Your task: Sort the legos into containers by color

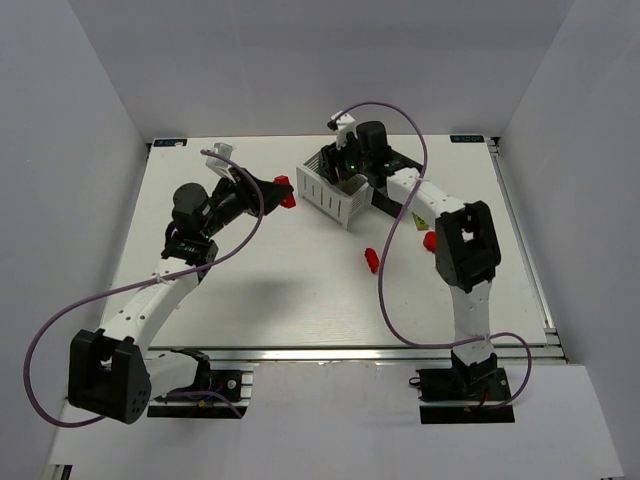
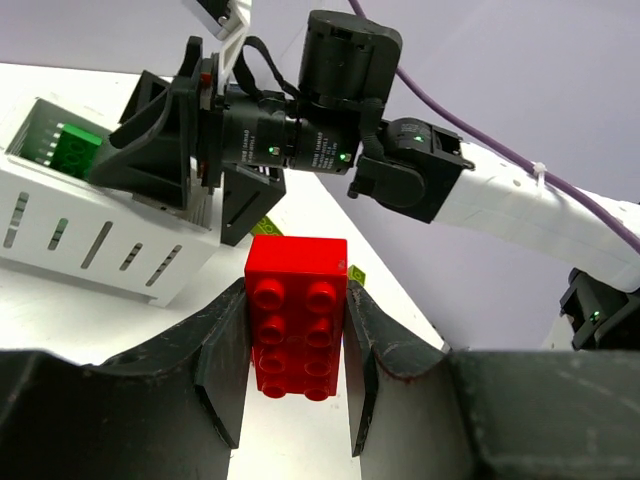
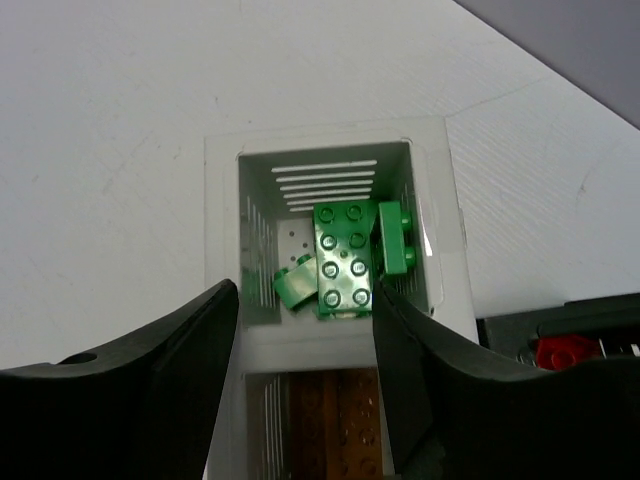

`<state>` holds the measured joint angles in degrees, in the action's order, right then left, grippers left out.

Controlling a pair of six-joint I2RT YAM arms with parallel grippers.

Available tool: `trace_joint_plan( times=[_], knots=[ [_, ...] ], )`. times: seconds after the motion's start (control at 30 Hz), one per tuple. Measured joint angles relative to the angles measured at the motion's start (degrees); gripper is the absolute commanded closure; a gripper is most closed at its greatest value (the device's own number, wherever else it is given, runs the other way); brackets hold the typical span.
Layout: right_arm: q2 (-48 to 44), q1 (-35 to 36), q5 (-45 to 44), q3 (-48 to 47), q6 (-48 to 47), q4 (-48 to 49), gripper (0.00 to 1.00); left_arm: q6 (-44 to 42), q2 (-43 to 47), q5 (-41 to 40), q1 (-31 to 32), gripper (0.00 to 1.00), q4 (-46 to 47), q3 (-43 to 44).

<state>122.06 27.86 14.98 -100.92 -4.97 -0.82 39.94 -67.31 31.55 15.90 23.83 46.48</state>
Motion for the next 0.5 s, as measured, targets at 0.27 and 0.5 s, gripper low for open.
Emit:
trace_joint_plan(
  times=[0.27,0.5],
  knots=[
    [-26.91,-1.18,6.60,19.54,-8.13,-2.54,0.10,1.64,-1.79,2.99,0.00,0.80,3.76,-0.09],
    [-58.58,-0.02,22.51,41.00,-3.23,4.79,0.11,3.69,-3.48,3.85,0.24,0.78,5.46,-1.05]
  ],
)
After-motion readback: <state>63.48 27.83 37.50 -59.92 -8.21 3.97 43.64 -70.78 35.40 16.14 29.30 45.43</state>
